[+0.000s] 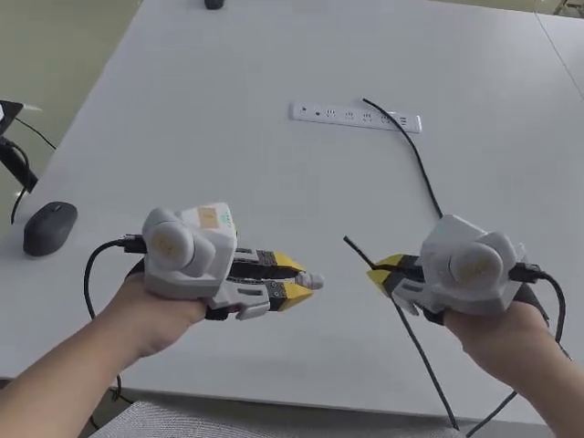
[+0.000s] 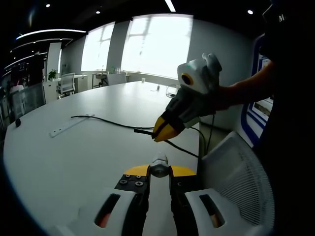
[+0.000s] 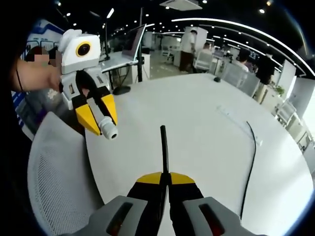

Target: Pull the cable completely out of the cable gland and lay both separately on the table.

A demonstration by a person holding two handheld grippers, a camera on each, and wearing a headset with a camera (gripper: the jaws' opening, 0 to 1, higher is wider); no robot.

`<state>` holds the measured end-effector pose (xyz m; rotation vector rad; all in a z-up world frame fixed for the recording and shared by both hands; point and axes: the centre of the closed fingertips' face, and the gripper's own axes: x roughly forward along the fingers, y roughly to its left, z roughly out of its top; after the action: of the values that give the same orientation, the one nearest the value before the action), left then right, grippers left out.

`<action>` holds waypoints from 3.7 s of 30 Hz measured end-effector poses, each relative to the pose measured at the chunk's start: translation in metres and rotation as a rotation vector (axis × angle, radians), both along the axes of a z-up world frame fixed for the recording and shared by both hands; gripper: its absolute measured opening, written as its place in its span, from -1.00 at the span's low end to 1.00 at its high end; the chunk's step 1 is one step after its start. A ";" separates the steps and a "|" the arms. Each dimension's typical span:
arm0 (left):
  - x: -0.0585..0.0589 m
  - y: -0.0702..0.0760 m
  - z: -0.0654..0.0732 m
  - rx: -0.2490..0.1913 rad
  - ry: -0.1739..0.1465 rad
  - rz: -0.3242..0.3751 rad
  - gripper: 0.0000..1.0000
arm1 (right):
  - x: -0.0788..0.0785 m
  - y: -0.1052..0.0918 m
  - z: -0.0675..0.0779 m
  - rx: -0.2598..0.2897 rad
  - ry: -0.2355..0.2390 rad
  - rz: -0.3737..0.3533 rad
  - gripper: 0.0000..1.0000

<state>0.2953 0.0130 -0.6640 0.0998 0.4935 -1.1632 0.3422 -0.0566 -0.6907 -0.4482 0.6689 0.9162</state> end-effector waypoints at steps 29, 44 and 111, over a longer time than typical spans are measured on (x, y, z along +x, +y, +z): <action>-0.009 0.033 -0.028 -0.045 0.025 0.002 -0.69 | 0.094 0.064 0.039 -0.019 -0.076 -0.027 -1.00; -0.006 0.054 -0.052 -0.065 0.058 0.025 -0.69 | 0.146 0.131 0.047 -0.043 -0.105 0.069 -1.00; 0.022 0.118 -0.152 0.026 0.114 0.242 -0.68 | 0.067 0.337 -0.131 -0.295 0.017 0.721 -1.00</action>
<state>0.3170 0.1310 -0.8158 -0.0041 0.6042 -0.9285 0.4088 0.2804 -0.8217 -0.9830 0.6685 1.5056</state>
